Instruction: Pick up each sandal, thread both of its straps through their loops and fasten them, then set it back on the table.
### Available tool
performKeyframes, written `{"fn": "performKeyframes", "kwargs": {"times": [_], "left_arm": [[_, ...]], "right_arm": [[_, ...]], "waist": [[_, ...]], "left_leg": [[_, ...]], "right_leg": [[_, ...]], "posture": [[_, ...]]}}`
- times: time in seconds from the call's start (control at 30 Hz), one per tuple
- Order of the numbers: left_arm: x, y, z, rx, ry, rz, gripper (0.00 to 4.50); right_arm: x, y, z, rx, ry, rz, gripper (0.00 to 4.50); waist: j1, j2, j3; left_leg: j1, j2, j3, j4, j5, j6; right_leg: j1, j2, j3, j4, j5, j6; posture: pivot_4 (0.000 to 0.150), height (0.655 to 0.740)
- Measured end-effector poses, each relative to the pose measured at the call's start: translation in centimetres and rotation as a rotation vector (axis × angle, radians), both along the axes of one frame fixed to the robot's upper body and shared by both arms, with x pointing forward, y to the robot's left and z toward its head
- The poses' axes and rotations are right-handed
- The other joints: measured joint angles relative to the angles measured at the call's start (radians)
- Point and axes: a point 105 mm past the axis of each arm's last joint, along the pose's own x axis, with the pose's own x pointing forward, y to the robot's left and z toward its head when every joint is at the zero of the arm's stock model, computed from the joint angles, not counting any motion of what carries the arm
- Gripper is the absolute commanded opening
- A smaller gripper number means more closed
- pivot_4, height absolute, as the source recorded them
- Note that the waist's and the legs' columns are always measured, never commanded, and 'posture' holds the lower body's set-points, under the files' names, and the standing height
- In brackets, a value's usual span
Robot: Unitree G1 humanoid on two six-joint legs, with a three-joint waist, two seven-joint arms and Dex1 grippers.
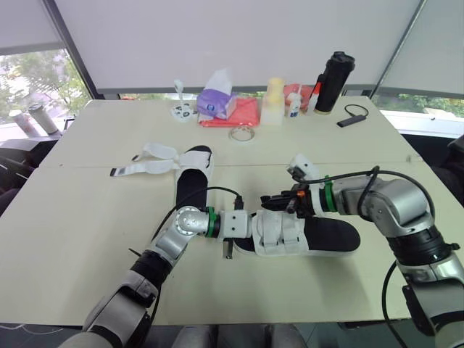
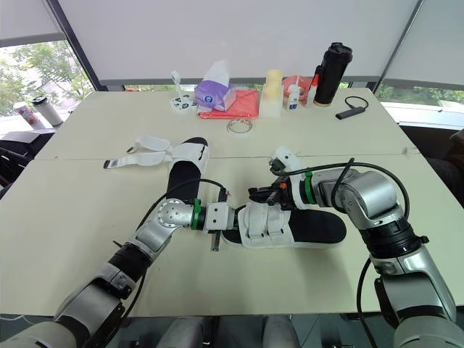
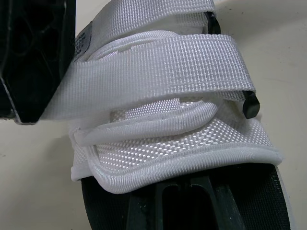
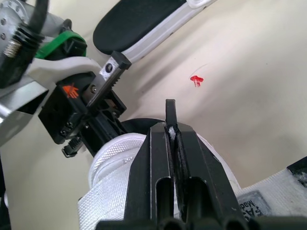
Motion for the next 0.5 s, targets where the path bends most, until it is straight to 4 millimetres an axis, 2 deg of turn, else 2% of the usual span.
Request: {"fn": "performKeyframes", "kwargs": {"times": [0.2,0.3,0.4,0.47,0.5], "left_arm": [[0.0,0.1,-0.2,-0.004,0.006,0.012,0.0],[0.0,0.1,-0.3,-0.002,0.009,0.017,0.0],[-0.1,0.1,-0.4,-0.003,0.009,0.017,0.0],[-0.1,0.1,-0.4,-0.004,0.009,0.017,0.0],[-0.1,0.1,-0.4,-0.004,0.009,0.017,0.0]], "right_arm": [[0.2,0.0,-1.3,-0.073,0.0,0.004,0.08],[0.4,0.0,-1.5,-0.103,-0.026,0.008,0.94],[1.0,-0.4,-1.7,-0.144,-0.061,-0.016,2.37],[1.4,-0.7,-1.6,-0.175,-0.104,-0.029,3.5],[1.6,-0.8,-1.6,-0.184,-0.118,-0.034,3.9]], "waist": [[-0.001,0.0,-0.006],[-0.001,0.0,-0.011],[-0.001,0.0,-0.011],[-0.001,0.0,-0.012],[-0.001,0.0,-0.012]], "left_leg": [[0.001,0.0,0.0,0.0,-0.001,-0.001],[0.001,0.0,0.0,-0.001,-0.001,-0.002],[0.001,0.0,0.0,-0.001,-0.001,-0.002],[0.001,0.0,0.0,-0.002,-0.001,-0.002],[0.001,0.0,0.0,-0.002,-0.001,-0.002]], "right_leg": [[0.001,0.0,0.0,0.0,0.0,0.0],[0.001,0.0,0.0,0.0,0.0,0.0],[0.001,0.0,0.0,0.0,0.0,0.0],[0.001,0.0,0.0,0.0,-0.001,0.001],[0.001,0.0,0.0,0.0,-0.001,0.001]], "posture": [[0.15,0.7296],[0.15,0.7296],[0.15,0.7296],[0.15,0.7296],[0.15,0.7296]]}}
